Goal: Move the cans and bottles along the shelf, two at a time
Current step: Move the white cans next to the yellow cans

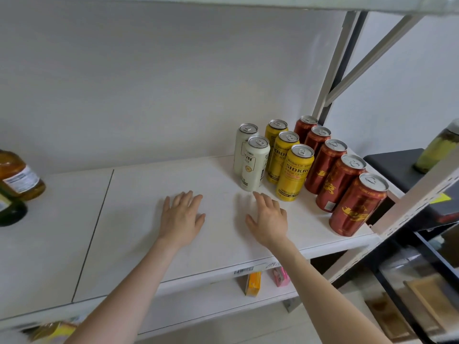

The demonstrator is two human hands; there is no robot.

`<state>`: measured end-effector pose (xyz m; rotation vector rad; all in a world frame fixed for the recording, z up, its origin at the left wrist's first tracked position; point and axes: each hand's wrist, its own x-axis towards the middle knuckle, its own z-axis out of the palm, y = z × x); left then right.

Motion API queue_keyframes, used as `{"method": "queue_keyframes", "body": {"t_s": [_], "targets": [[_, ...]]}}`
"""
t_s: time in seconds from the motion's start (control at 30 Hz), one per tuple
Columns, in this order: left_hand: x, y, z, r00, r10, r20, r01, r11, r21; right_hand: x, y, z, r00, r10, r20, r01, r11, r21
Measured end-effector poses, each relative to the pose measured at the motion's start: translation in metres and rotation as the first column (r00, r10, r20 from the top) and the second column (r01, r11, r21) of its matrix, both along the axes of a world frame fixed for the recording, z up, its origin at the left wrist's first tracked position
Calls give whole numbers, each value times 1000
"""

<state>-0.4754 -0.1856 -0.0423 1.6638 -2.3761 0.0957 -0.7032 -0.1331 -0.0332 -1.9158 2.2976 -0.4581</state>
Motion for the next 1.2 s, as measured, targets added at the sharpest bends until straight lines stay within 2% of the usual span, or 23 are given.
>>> {"method": "queue_keyframes", "body": {"t_s": [0.17, 0.47, 0.87, 1.2], "targets": [[18, 23, 0, 999, 40, 18, -40, 999, 9, 13, 23, -5, 990, 53, -132, -56, 998, -14], [44, 87, 5, 997, 71, 37, -71, 997, -14, 41, 80, -5, 963, 95, -253, -106, 994, -33], [103, 188, 17, 994, 77, 81, -74, 997, -36, 109, 159, 5, 951, 139, -275, -163, 984, -67], [194, 217, 28, 987, 133, 89, -127, 989, -71, 205, 179, 19, 942, 179, -283, -210, 974, -81]]}}
